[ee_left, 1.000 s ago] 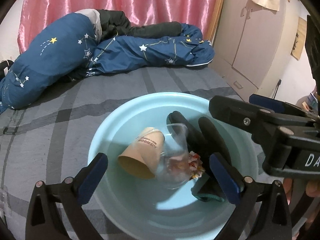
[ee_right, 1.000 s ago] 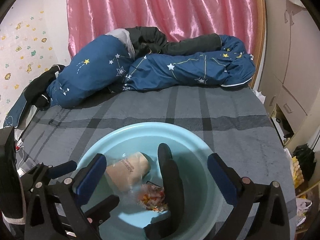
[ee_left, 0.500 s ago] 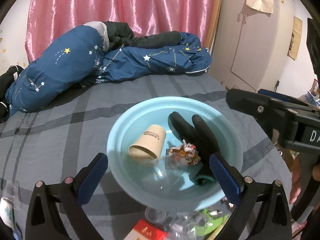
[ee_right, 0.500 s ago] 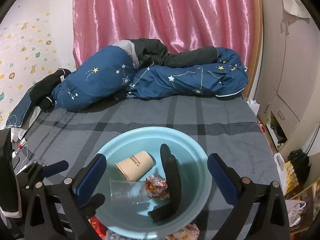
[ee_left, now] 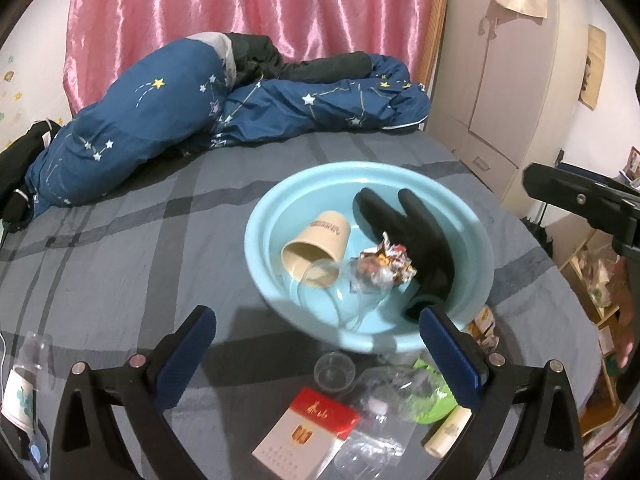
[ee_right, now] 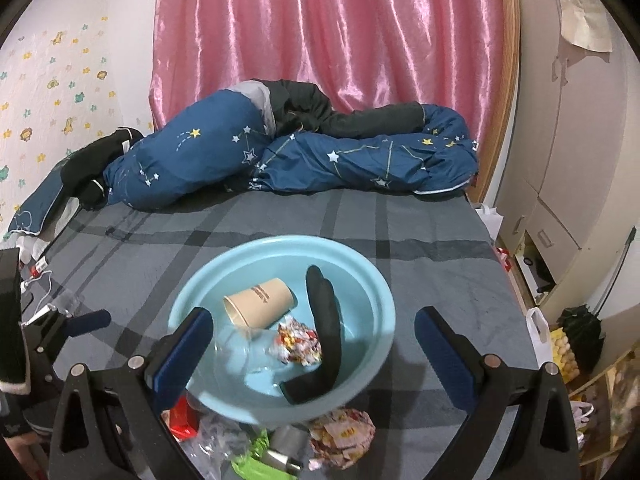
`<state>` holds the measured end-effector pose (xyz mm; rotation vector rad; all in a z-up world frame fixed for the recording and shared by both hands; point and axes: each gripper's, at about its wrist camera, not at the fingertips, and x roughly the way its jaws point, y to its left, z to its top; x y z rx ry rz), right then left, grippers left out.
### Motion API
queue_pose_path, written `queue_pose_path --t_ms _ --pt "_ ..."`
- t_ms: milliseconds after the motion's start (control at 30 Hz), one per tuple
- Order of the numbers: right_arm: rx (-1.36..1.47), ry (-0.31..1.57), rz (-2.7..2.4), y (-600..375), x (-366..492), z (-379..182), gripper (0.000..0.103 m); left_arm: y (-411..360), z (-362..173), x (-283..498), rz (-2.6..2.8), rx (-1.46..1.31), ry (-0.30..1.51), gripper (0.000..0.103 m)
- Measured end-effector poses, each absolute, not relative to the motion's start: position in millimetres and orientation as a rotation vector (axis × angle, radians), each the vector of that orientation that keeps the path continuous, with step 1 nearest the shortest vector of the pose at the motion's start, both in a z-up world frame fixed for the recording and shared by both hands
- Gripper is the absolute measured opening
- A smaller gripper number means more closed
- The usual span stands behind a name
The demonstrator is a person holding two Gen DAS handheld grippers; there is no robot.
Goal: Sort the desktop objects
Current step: 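Withdraw both grippers from the basin back toward the remaining items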
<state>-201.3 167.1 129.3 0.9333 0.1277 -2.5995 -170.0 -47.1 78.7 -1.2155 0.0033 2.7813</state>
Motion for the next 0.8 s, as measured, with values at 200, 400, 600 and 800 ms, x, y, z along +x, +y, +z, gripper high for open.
queue_pose_path --t_ms 200,400,600,800 --pt "0.948 0.142 -2.597 176.9 -187.7 116.6 0.103 -54.3 68.7 -153.9 2.782 -1.222 -0.003 0.103" --pt "0.949 0.144 -2.585 181.2 -173.5 107.3 0.103 -54.1 53.3 -136.5 2.770 -1.242 0.008 0.103" --pt "0.947 0.171 -2.565 183.2 -154.7 93.7 0.103 -51.7 38.1 -118.3 2.753 -1.252 0.029 0.103" --pt "0.961 0.206 -2.539 181.9 -137.5 74.7 0.103 -51.1 23.1 -99.0 2.742 -1.260 0.035 0.103"
